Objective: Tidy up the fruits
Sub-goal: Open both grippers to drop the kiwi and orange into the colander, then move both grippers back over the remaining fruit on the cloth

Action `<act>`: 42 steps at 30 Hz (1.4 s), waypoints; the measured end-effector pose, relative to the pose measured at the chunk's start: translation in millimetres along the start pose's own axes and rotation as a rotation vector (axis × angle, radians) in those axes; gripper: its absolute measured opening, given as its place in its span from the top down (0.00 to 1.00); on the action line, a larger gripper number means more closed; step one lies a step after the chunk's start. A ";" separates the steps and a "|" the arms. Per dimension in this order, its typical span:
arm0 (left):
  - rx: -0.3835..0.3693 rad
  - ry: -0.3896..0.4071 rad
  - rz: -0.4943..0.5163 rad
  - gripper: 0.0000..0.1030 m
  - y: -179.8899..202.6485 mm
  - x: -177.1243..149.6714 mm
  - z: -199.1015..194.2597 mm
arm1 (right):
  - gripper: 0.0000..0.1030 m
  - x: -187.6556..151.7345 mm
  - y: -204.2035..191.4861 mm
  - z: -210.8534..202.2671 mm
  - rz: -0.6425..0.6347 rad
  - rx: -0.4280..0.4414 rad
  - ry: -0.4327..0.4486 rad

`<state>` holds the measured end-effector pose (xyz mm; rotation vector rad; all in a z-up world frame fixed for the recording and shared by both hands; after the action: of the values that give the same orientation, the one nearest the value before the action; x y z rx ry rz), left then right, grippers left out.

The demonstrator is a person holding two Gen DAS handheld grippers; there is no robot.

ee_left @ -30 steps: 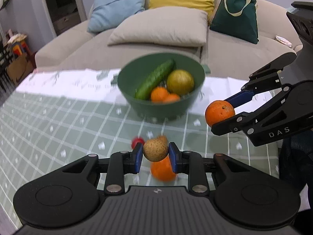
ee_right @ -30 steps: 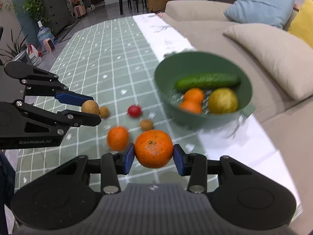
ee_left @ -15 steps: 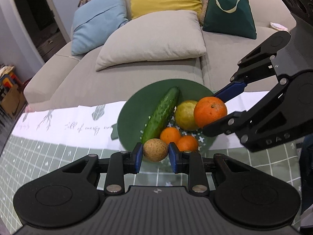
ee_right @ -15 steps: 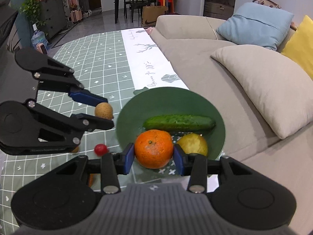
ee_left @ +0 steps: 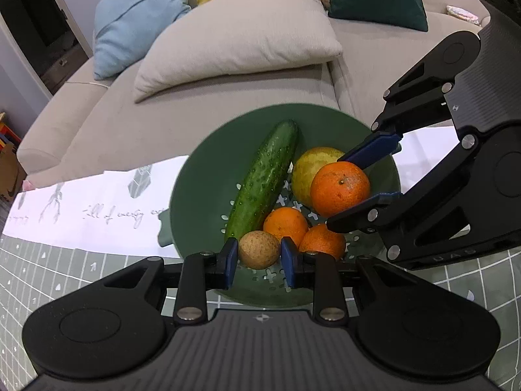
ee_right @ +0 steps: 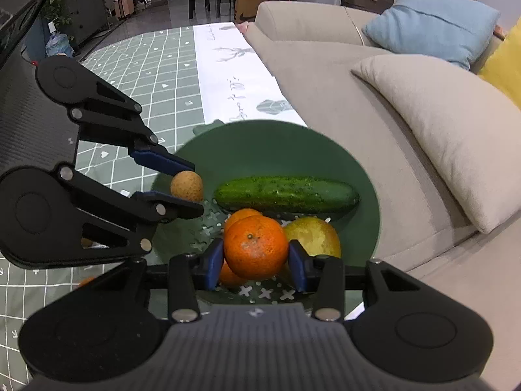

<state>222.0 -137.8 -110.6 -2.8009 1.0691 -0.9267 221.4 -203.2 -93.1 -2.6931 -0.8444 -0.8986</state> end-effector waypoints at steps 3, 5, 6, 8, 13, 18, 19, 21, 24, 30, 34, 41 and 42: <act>-0.009 -0.013 0.002 0.69 0.5 -1.5 8.3 | 0.62 -2.1 1.7 7.4 0.001 0.004 -0.015; -0.013 -0.019 0.001 0.69 0.0 -2.8 12.3 | 0.62 -3.3 2.6 12.2 -0.001 0.006 -0.023; -0.014 -0.022 -0.001 0.69 -0.3 -2.8 14.6 | 0.62 -3.8 2.7 13.9 0.000 0.006 -0.027; -0.018 -0.028 -0.004 0.69 -0.7 -4.4 17.3 | 0.62 -3.9 2.9 17.8 0.003 0.007 -0.034; -0.019 -0.052 -0.013 0.69 -1.7 -10.8 24.4 | 0.61 -2.9 0.2 20.1 -0.004 0.016 -0.036; 0.005 -0.053 -0.031 0.57 -3.6 -12.5 23.3 | 0.61 -2.4 -2.1 20.2 -0.013 0.007 -0.045; 0.011 -0.049 -0.029 0.53 -4.2 -12.0 20.9 | 0.61 -2.5 -1.6 20.3 -0.012 0.005 -0.048; 0.011 -0.042 -0.029 0.49 -5.6 -10.2 15.6 | 0.61 -2.4 -0.7 18.5 -0.010 0.001 -0.049; 0.022 -0.026 -0.043 0.44 -11.4 -6.9 2.7 | 0.60 0.2 -1.3 11.7 -0.013 -0.007 -0.043; 0.055 0.022 -0.085 0.42 -22.4 -2.9 -33.0 | 0.55 13.8 -3.7 -15.5 -0.023 -0.032 -0.002; 0.067 0.058 -0.124 0.42 -24.1 -11.5 -63.2 | 0.55 18.7 -9.1 -39.7 -0.018 -0.038 0.032; 0.081 0.073 -0.197 0.41 -22.3 -48.6 -99.0 | 0.55 5.6 -39.5 -66.9 -0.021 -0.018 0.050; 0.083 0.073 -0.208 0.41 -21.5 -55.7 -103.4 | 0.55 1.8 -45.0 -69.7 -0.020 -0.012 0.051</act>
<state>147.3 -66.8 -50.1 -2.8698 0.7352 -1.0713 162.5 -188.7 -36.7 -2.6643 -0.8588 -0.9751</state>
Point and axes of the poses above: each gripper's, at about its wrist camera, not at the fingertips, and z roughly the way its jaws point, y to its right, x to its top, the point moved 7 cm from there along z, roughly the way its jaws point, and after that the axes turned 4 degrees about -z, right-handed, at the moved point
